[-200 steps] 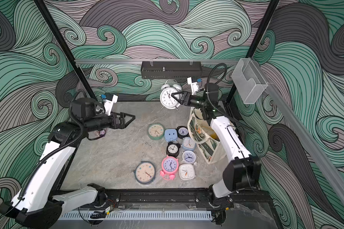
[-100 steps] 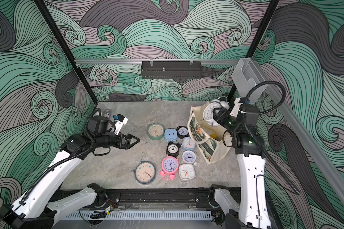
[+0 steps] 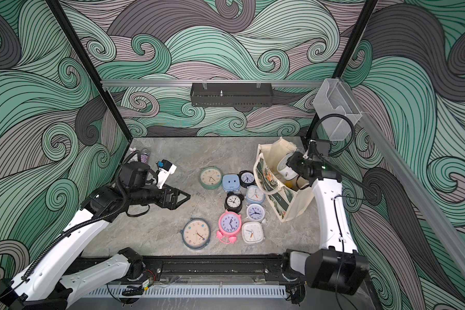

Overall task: Put the alarm clock into the canvas bag
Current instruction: Place the alarm at the canvas bag.

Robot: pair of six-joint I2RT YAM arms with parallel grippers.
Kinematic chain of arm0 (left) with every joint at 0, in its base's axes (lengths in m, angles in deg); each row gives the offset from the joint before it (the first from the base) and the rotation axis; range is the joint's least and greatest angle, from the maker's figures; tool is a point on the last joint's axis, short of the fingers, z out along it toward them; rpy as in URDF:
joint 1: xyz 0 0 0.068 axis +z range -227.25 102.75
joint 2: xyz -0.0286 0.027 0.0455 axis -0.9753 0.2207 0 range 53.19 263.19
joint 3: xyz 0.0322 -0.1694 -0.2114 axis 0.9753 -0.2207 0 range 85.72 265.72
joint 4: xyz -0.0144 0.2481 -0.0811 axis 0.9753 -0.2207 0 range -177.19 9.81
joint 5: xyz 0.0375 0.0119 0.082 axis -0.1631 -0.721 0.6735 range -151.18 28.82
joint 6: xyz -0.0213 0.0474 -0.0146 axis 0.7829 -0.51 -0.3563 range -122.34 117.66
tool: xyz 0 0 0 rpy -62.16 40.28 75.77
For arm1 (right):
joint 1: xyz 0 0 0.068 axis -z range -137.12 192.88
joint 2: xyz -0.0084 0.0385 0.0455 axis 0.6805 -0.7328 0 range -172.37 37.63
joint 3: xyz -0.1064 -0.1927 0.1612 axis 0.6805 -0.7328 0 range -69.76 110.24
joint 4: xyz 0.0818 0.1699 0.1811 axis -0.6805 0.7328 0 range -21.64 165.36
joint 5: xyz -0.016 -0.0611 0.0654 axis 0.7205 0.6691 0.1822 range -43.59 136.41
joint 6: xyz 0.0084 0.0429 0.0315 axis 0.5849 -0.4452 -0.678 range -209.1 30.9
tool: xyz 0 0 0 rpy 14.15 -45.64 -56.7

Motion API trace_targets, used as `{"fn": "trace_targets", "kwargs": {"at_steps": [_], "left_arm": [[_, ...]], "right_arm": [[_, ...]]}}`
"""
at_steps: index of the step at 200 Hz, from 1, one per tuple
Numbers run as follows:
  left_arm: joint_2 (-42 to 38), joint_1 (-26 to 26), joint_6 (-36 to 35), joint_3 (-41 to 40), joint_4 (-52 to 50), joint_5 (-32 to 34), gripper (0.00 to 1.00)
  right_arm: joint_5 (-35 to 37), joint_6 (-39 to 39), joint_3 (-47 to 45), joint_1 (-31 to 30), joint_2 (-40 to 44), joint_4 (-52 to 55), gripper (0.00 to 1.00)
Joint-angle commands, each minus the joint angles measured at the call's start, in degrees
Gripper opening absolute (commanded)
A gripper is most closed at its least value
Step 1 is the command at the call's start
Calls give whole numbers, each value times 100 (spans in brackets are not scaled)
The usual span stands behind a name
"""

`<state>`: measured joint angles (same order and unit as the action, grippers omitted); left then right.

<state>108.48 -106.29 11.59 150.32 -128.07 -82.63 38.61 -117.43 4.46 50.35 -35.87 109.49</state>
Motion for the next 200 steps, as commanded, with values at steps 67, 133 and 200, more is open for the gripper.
{"fn": "trace_targets", "kwargs": {"at_steps": [67,133,200], "left_arm": [[95,-26,-122,103,-80,314,99],[166,-28,-71,97,-59,473,99],[241,-15,188,88,-303,1026,99]], "right_arm": [[-105,-727,-50,-560,-1009,-1282,13],[-176,-776,-511,-588,-1297,-1450,37],[-146,-550,-321,-593,-869,-1158,100]]}}
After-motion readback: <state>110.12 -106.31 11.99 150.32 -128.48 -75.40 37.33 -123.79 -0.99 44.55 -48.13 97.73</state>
